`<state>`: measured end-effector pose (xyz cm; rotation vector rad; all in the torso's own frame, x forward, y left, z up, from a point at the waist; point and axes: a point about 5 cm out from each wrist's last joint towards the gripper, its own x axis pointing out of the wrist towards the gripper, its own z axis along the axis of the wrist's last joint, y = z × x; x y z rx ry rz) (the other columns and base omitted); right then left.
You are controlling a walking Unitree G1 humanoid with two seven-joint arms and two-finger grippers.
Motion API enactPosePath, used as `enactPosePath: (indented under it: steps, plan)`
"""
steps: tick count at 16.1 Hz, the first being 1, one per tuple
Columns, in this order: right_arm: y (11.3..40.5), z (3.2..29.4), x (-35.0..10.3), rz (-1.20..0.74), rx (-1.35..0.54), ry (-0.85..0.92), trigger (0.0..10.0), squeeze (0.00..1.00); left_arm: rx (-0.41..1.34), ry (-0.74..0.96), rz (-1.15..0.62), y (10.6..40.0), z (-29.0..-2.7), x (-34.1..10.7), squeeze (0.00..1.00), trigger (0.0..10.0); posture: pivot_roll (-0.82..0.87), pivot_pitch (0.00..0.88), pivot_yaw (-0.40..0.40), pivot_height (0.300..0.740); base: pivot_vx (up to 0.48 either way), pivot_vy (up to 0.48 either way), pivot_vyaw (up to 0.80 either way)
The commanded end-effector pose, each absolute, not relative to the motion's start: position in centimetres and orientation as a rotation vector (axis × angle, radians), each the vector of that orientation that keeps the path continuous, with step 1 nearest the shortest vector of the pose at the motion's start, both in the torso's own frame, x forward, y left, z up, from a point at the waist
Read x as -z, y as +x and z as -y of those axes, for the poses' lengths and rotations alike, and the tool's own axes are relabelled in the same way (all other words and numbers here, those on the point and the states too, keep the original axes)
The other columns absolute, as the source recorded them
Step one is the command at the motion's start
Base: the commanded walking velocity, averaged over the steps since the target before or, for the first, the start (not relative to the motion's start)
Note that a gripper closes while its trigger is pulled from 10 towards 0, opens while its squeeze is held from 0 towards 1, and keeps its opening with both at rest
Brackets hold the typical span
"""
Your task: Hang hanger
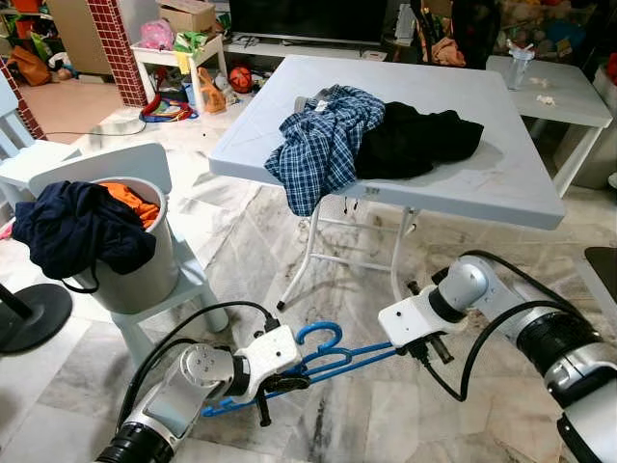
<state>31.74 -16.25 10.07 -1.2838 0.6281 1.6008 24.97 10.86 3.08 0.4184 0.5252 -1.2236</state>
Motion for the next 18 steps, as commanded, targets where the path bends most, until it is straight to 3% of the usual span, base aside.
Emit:
enactPosePath:
  steps: [1,2,3,7,13,18]
  plan:
    - [31.3,15.0,-9.9,-0.574,-1.65,-1.271,0.0,0.0,1.191,0.437,-0.464,26.1,-10.4,-4.1,0.0,10.0,-0.09,0.0,-0.019,0.74,0.0,0.0,0.0]
    - [31.4,15.2,-10.0,-0.577,-1.635,-1.267,0.0,0.0,1.176,0.432,-0.457,26.2,-10.5,-4.2,0.0,10.0,-0.09,0.0,-0.02,0.74,0.0,0.0,0.0]
    - [31.6,15.4,-10.0,-0.578,-1.619,-1.269,0.0,0.0,1.142,0.434,-0.44,26.5,-10.6,-4.3,0.97,10.0,-0.09,0.0,-0.021,0.74,0.0,0.0,0.0]
    - [32.8,16.2,-9.9,-0.542,-1.441,-1.27,0.0,0.0,1.013,0.425,-0.261,28.0,-10.5,-6.9,1.0,10.0,-0.08,0.0,-0.027,0.74,0.0,0.0,0.0]
    - [32.7,17.7,-7.9,-0.566,-1.257,-1.191,0.0,0.0,0.905,0.439,-0.025,27.5,-11.3,-11.5,1.0,10.0,-0.06,0.0,-0.033,0.74,0.0,0.0,0.0]
    - [32.4,17.9,-6.9,-0.546,-1.214,-1.168,0.0,0.0,0.867,0.438,-0.124,25.3,-12.6,-9.0,1.0,10.0,-0.06,0.0,-0.035,0.74,0.0,0.0,0.0]
